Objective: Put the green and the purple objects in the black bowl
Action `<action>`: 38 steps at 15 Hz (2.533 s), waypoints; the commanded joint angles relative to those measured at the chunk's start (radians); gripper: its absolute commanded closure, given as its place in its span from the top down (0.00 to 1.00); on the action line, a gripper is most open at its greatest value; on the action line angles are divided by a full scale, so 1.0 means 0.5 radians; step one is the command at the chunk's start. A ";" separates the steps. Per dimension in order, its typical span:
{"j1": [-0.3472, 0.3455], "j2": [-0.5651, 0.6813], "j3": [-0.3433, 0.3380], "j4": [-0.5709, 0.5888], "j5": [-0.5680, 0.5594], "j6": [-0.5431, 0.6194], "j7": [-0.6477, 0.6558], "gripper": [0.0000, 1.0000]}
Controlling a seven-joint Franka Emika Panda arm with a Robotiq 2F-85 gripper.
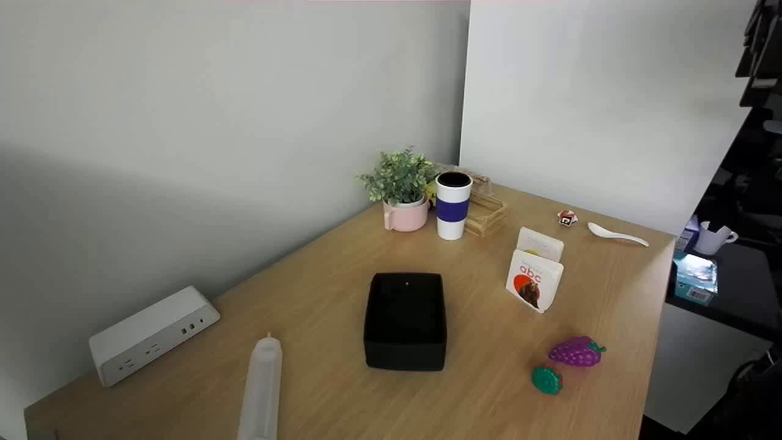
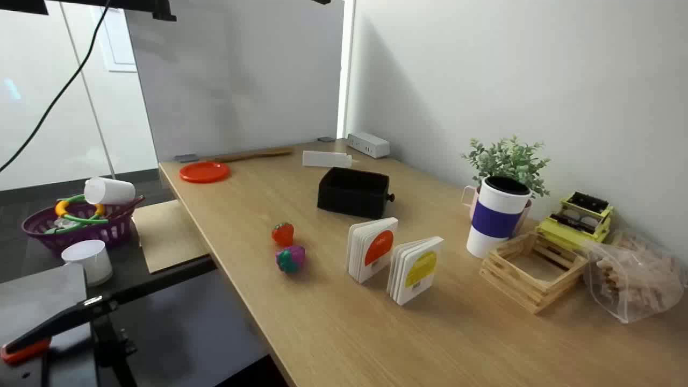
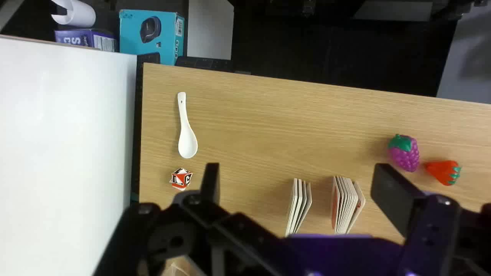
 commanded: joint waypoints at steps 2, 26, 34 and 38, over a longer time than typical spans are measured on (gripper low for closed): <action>0.020 0.001 -0.017 0.005 -0.005 -0.007 0.005 1.00; 0.098 1.303 0.042 0.723 0.737 0.226 -1.486 1.00; 0.075 1.238 0.056 0.637 0.795 0.248 -1.546 1.00; 0.082 1.364 0.140 0.564 0.950 0.151 -1.656 1.00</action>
